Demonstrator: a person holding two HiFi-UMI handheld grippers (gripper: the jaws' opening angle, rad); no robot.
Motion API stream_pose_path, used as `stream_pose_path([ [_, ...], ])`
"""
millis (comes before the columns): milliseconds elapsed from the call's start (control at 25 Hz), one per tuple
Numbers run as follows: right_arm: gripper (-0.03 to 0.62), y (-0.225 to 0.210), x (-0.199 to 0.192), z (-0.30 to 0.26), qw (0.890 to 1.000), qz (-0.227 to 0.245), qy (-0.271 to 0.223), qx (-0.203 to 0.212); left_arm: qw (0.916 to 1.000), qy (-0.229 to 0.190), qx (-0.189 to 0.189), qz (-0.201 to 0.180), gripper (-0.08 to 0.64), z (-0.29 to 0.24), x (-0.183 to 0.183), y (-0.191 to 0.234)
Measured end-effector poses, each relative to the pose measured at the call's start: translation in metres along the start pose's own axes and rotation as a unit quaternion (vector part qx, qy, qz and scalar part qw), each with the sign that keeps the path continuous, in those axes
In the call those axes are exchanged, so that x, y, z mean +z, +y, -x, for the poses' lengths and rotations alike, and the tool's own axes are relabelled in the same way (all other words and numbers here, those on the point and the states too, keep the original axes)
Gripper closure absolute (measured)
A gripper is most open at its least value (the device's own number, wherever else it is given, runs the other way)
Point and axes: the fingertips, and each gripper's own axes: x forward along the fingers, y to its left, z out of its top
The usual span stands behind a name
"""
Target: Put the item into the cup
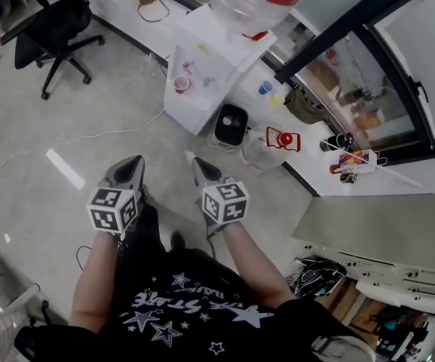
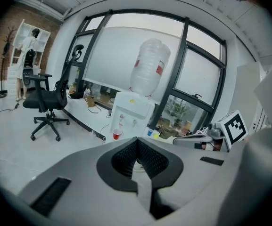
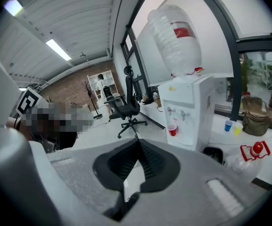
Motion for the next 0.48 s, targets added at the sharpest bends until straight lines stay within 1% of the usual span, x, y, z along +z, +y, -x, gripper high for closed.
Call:
stream_pose_path([
  [240, 0.591, -0.012, 0.02, -0.057, 1.0, -0.013, 0.014, -0.022, 0.9992, 0.029, -0.026, 0.004, 0.554, -0.042, 0.018, 0.045],
  [480, 0.591, -0.028, 0.028, -0.108, 0.998, -0.033, 0.032, -0.051, 0.9969, 0.058, -0.054, 0.002, 0.554, -0.083, 0.028, 0.082],
])
